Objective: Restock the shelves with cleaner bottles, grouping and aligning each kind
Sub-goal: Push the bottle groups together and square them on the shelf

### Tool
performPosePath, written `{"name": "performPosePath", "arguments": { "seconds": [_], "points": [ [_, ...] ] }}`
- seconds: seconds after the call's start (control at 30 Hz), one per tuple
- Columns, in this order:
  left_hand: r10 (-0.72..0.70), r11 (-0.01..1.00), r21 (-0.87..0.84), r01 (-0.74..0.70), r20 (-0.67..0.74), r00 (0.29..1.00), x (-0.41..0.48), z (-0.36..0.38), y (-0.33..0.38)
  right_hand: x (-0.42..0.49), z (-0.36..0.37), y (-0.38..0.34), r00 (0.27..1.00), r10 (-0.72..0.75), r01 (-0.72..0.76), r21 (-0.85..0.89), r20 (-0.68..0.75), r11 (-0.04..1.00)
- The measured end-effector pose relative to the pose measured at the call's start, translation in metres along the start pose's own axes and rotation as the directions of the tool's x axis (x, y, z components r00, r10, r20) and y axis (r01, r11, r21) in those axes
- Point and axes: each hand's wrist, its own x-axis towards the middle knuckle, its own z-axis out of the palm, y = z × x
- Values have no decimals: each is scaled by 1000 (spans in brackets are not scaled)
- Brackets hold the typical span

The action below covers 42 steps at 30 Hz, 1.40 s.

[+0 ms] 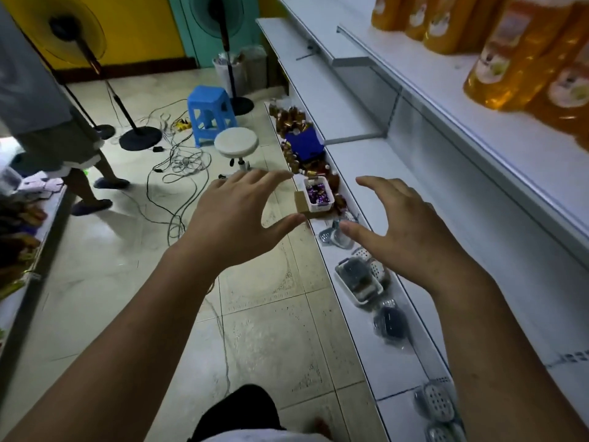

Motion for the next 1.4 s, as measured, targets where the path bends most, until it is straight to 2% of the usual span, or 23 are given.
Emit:
{"name": "performPosePath", "arguments": {
  "seconds": [0.23,0.47,0.63,0.8,0.9,1.0,1.1,1.23,1.4],
  "points": [
    [43,992,-116,-42,0,999,97,34,-23,76,4,26,996,83,-83,4,14,997],
    [274,940,-214,-267,4,962,217,55,-21,142,-21,36,961,247,-250,-13,-127,968],
    [502,824,-283,-492,-39,864,290,53,-4,155,-48,30,886,339,-339,57,-316,939],
    [612,679,-377,-629,-182,770,337,38,32,120,-84,23,741,344,-352,101,-576,930],
    [576,588,-532,-609,-254,777,357,29,57,93,-109,30,623,347,-410,85,-701,908],
    [559,467,-680,-565,-268,785,371,22,85,72,-131,43,515,336,-444,90,-788,891],
    [573,362,-780,-511,-246,781,382,17,114,58,-146,55,396,309,-442,116,-865,889],
    [613,249,-894,-372,-152,776,403,14,143,52,-159,72,274,320,-448,174,-907,877],
    [710,109,-982,-152,-30,703,427,14,166,55,-170,96,105,446,-434,362,-889,825]
  ]
}}
